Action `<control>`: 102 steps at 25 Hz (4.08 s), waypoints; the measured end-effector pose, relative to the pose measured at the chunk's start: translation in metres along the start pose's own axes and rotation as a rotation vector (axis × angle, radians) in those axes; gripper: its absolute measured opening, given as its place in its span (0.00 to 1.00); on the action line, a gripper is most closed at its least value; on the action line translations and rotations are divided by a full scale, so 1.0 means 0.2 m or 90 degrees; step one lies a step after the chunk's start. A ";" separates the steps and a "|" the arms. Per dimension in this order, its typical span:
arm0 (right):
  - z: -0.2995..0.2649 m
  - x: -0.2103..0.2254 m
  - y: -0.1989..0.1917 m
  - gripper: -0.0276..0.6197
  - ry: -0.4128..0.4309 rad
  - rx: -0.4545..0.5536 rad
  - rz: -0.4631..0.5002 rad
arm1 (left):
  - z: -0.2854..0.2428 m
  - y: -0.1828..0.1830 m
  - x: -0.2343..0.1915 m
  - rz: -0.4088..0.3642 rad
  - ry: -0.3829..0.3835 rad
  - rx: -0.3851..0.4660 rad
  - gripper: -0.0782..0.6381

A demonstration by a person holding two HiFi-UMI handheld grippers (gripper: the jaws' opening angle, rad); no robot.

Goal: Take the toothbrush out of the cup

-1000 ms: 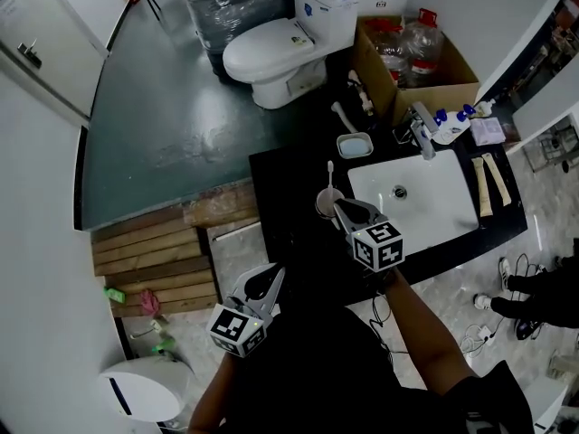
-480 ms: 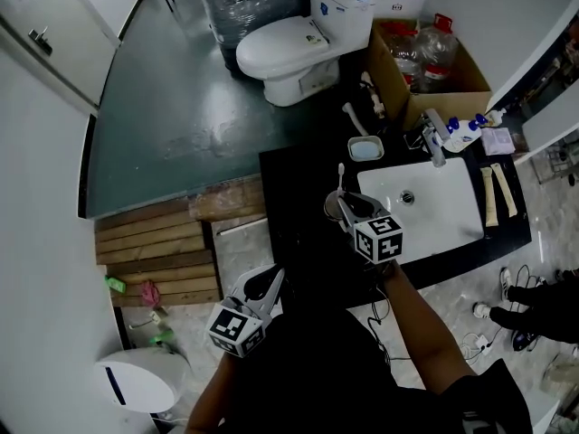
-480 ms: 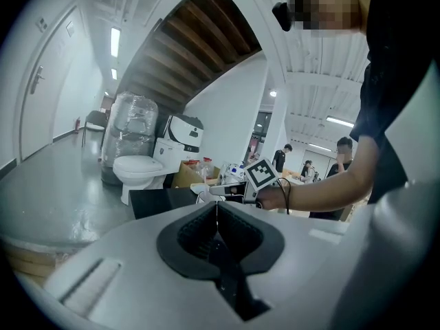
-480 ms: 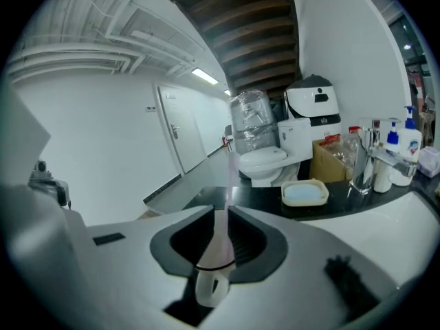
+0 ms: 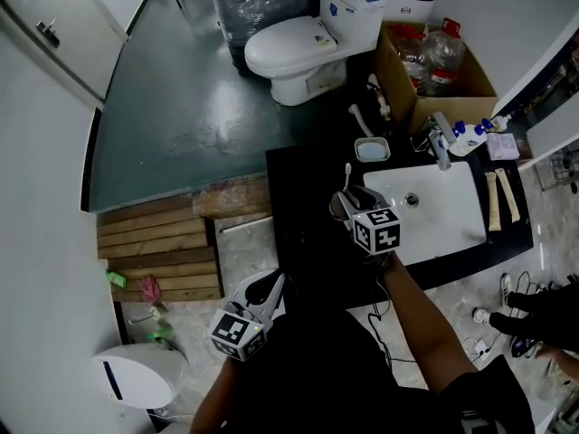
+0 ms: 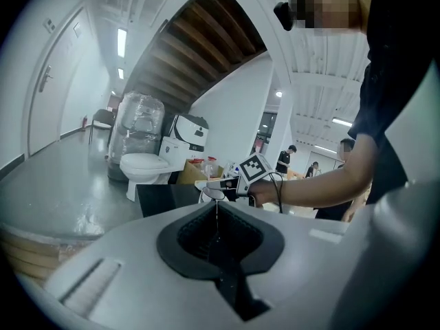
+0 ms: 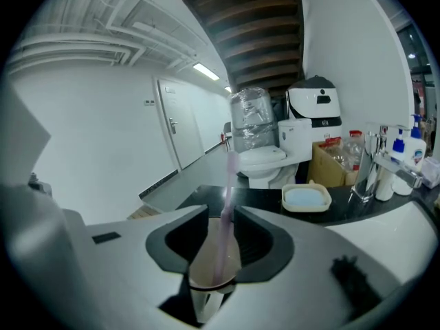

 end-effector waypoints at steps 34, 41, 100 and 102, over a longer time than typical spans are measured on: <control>0.26 -0.02 0.09 0.12 -0.033 0.123 0.019 | 0.12 -0.10 0.11 -0.012 -0.010 0.007 0.12; 0.37 -0.03 0.16 0.12 -0.031 0.161 0.004 | 0.15 -0.05 0.14 -0.013 -0.009 0.023 0.12; 1.06 -0.17 -0.44 0.12 -0.070 0.106 -0.033 | 0.11 -0.06 0.29 -0.041 -0.111 0.020 0.12; 1.07 -0.17 -0.46 0.12 -0.073 0.104 -0.037 | 0.10 -0.07 0.30 -0.042 -0.114 0.018 0.12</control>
Point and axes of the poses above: the fingertips, and each gripper's own axes: z backward along the fingers, x to its right, y out of its top, the point moved 2 cm from there along z, backward along the fingers, and after that the axes turned 4 degrees about -y, right-handed, at the moved point
